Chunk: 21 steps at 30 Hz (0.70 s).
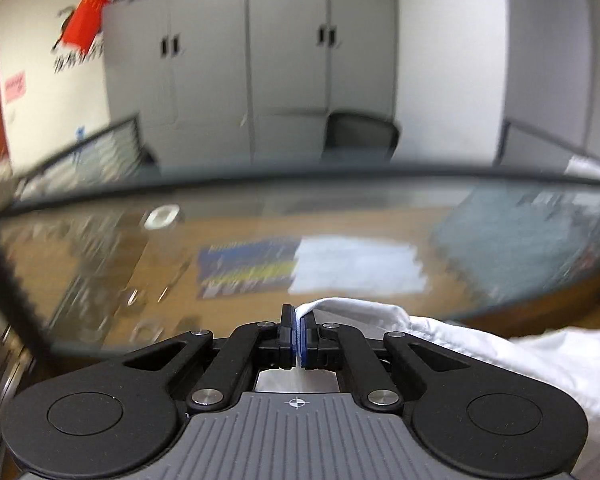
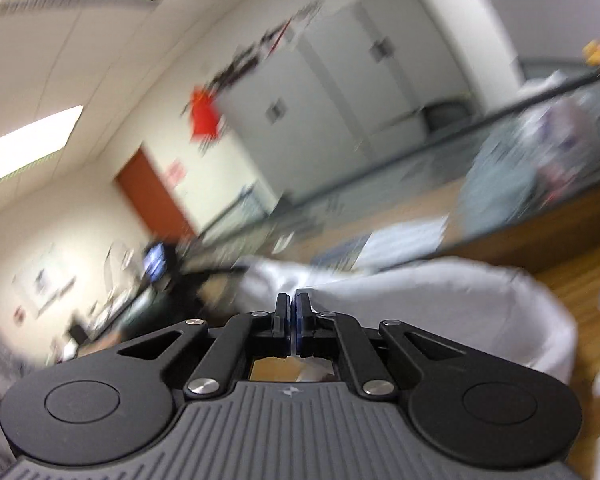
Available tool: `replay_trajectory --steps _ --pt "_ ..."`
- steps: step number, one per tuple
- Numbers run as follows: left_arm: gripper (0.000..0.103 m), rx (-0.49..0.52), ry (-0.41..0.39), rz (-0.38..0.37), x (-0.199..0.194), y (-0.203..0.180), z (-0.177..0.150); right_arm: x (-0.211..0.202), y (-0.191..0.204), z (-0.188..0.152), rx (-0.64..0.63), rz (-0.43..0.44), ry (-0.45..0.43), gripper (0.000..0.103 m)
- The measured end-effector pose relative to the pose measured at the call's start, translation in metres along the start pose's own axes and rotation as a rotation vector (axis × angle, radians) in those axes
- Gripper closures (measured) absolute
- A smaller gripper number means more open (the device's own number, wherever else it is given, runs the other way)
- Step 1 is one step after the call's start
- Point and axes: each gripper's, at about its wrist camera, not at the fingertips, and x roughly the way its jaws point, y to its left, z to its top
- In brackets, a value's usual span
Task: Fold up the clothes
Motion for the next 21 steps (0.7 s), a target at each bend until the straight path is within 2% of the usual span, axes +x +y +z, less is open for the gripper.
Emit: replay_trajectory --steps 4,8,10,13,16,17,19,21 --pt "0.098 0.042 0.091 0.056 0.018 0.041 -0.046 0.059 0.034 -0.070 0.037 0.023 0.178 0.100" --pt "0.097 0.092 0.133 0.106 0.033 0.064 -0.078 0.115 0.054 -0.135 0.033 0.023 0.340 0.100" --pt "0.093 0.089 0.152 0.123 0.035 0.076 -0.090 0.138 0.056 -0.163 0.034 0.014 0.410 0.100" --pt "0.091 0.095 0.150 0.130 0.037 0.083 -0.102 0.164 0.056 -0.200 0.044 0.000 0.475 0.100" --pt "0.088 0.113 0.144 0.135 0.037 0.083 -0.111 0.180 0.044 -0.226 0.102 -0.013 0.489 0.100" --pt "0.085 0.116 0.143 0.134 0.038 0.082 -0.112 0.186 0.041 -0.234 0.121 -0.018 0.493 0.100" --pt "0.068 0.121 0.141 0.132 0.039 0.079 -0.115 0.193 0.035 -0.249 0.125 -0.056 0.503 0.100" --pt "0.057 0.122 0.135 0.127 0.035 0.077 -0.118 0.207 0.034 -0.261 0.125 -0.095 0.526 0.100"
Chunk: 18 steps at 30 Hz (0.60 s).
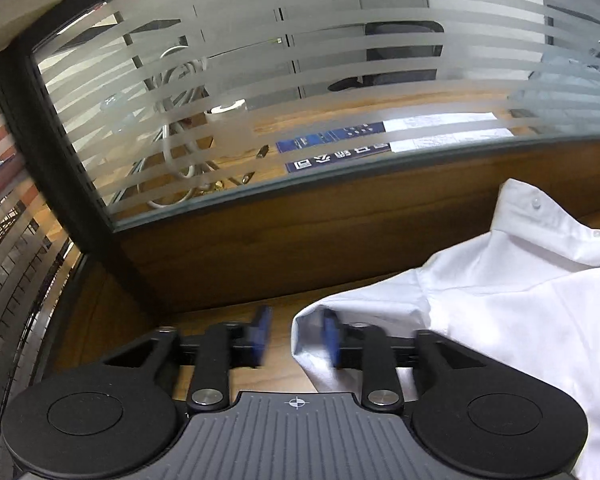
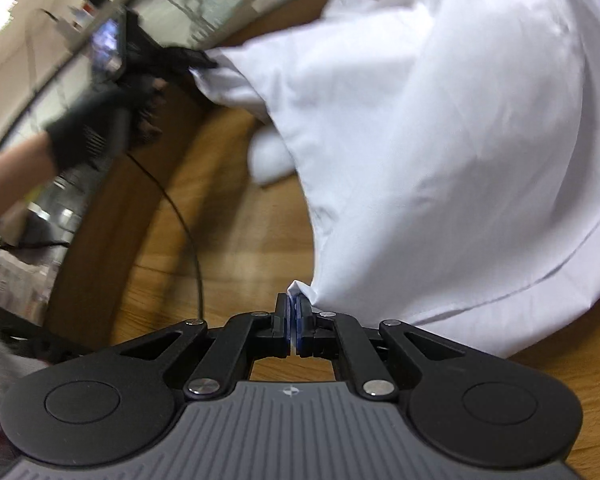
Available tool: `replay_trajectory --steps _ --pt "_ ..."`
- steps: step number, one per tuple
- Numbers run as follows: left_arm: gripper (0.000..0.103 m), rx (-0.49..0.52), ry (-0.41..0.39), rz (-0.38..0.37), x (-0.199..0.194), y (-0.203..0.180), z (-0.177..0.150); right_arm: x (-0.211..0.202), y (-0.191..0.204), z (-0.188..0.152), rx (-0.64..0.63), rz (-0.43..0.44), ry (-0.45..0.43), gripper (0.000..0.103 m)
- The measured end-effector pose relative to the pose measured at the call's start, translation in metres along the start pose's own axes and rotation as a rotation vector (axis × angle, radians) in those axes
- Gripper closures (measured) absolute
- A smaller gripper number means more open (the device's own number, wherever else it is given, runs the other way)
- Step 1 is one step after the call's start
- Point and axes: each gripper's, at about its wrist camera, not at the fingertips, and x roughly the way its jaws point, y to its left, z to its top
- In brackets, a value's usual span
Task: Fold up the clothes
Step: 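Open both tools and spread the shirt flat on the desk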
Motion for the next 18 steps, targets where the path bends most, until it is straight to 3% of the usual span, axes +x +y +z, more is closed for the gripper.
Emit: replay_trajectory --steps 7,11,18 --pt "0.043 -0.051 -0.040 -0.064 -0.018 -0.003 -0.005 0.023 -0.009 -0.017 0.073 -0.057 -0.011 0.096" --pt "0.043 -0.064 -0.064 -0.118 -0.042 -0.011 -0.009 0.026 -0.012 -0.033 0.110 -0.091 -0.064 0.095" --pt "0.042 0.017 -0.084 -0.229 -0.074 -0.043 -0.010 0.013 -0.012 -0.070 0.192 -0.177 -0.154 0.095"
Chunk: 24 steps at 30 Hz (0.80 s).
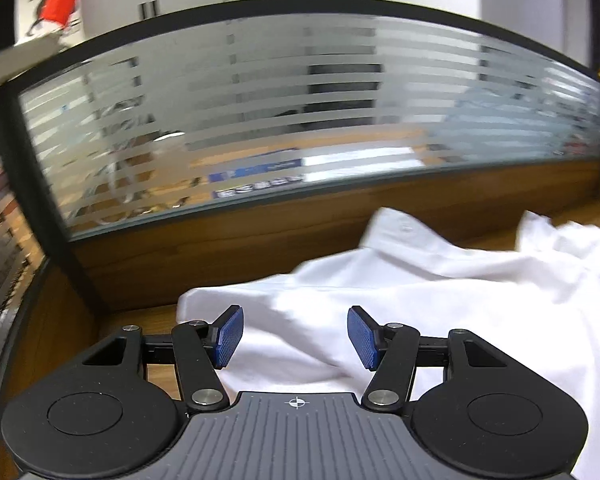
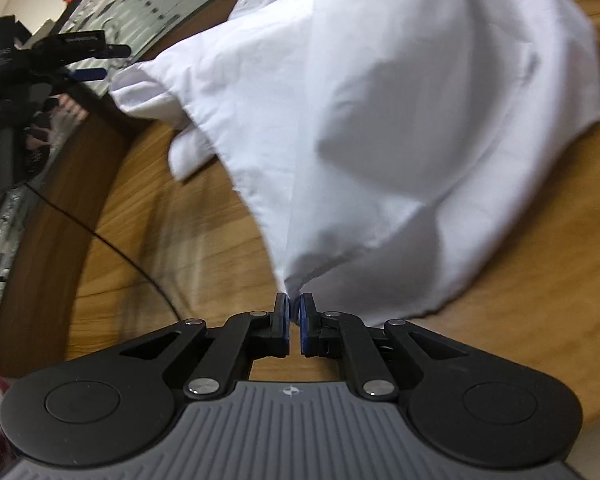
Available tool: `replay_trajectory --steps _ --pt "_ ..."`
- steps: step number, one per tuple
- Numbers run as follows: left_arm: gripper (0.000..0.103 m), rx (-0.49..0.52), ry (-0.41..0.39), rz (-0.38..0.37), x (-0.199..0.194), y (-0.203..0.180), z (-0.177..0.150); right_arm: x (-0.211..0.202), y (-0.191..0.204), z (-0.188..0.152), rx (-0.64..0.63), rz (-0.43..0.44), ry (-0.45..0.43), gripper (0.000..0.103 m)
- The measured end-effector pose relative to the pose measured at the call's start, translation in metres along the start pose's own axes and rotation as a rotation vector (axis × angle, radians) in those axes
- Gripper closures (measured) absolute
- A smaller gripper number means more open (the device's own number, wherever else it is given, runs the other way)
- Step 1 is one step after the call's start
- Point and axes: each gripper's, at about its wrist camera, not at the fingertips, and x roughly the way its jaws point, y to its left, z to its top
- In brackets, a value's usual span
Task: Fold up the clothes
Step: 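Open both tools and spread the shirt flat on the desk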
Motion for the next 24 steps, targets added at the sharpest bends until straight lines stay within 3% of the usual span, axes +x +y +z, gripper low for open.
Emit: replay_trajectory --steps 6,12,16,24 --pt "0.038 0.026 0.052 -0.119 -0.019 -0.036 -0.017 -0.047 -0.007 0.003 -0.003 -0.074 -0.117 0.092" --pt "0.035 0.078 0.090 -0.213 -0.032 -0.079 -0.043 -0.101 -0.039 0.037 0.009 -0.144 -0.225 0.088" --pt "0.035 0.074 0.111 -0.245 -0.034 -0.101 -0.051 -0.120 -0.073 0.076 0.003 -0.200 -0.258 0.083" --pt "0.034 -0.019 0.135 -0.211 -0.030 -0.141 -0.039 -0.129 -0.148 0.178 -0.068 -0.232 -0.245 0.073"
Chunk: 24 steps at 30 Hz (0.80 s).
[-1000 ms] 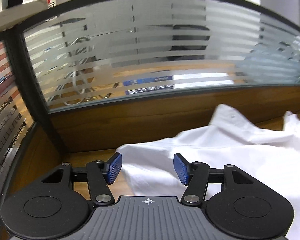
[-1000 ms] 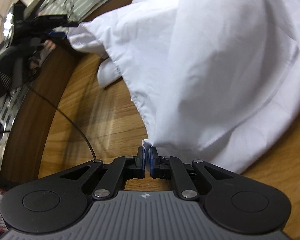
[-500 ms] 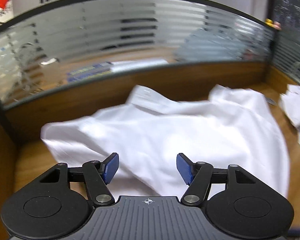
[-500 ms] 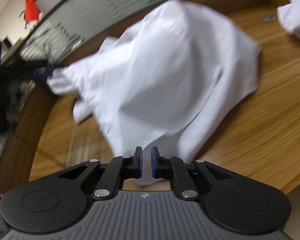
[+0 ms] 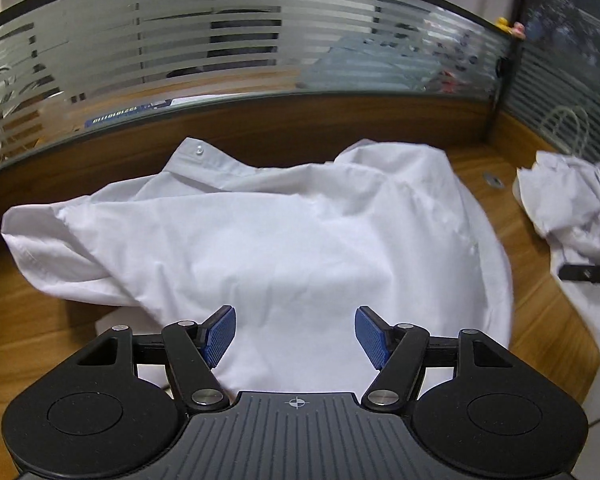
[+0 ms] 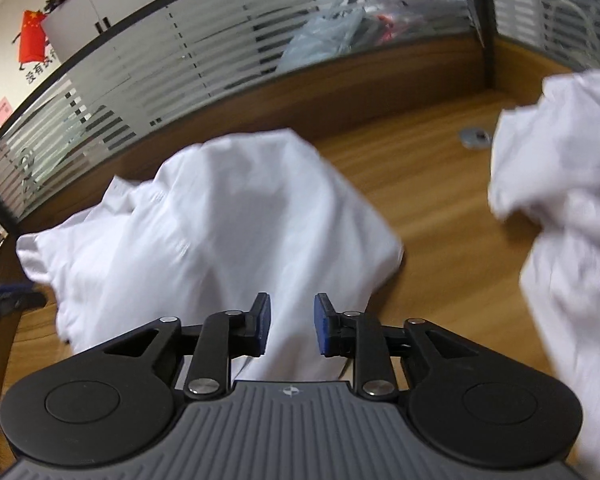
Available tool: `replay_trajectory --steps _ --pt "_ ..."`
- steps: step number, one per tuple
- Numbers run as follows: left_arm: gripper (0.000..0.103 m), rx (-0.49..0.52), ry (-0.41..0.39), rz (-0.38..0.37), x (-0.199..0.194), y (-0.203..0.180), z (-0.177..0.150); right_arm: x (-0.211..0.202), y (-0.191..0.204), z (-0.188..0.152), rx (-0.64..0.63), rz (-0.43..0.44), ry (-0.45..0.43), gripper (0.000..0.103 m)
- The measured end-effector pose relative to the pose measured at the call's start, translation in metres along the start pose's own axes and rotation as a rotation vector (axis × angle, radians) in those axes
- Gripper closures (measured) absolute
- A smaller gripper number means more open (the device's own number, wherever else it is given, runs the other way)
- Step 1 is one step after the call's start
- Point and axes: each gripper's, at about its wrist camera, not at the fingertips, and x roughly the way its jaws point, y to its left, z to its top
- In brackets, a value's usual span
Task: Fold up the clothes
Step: 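Open both tools and spread the shirt flat on the desk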
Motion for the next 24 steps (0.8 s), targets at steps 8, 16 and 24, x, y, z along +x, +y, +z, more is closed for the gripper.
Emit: replay_trajectory --steps 8,16,24 --pt "0.034 -0.104 -0.015 0.074 0.022 -0.032 0.028 0.060 -0.031 0.102 -0.164 0.084 0.016 0.070" --pt "0.034 -0.252 -0.003 0.269 0.034 -0.019 0.025 0.133 -0.002 0.194 -0.423 0.276 0.096 0.064" --pt "0.034 -0.536 0.035 0.396 0.032 0.042 -0.002 0.207 0.070 0.242 -0.689 0.460 0.199 0.052"
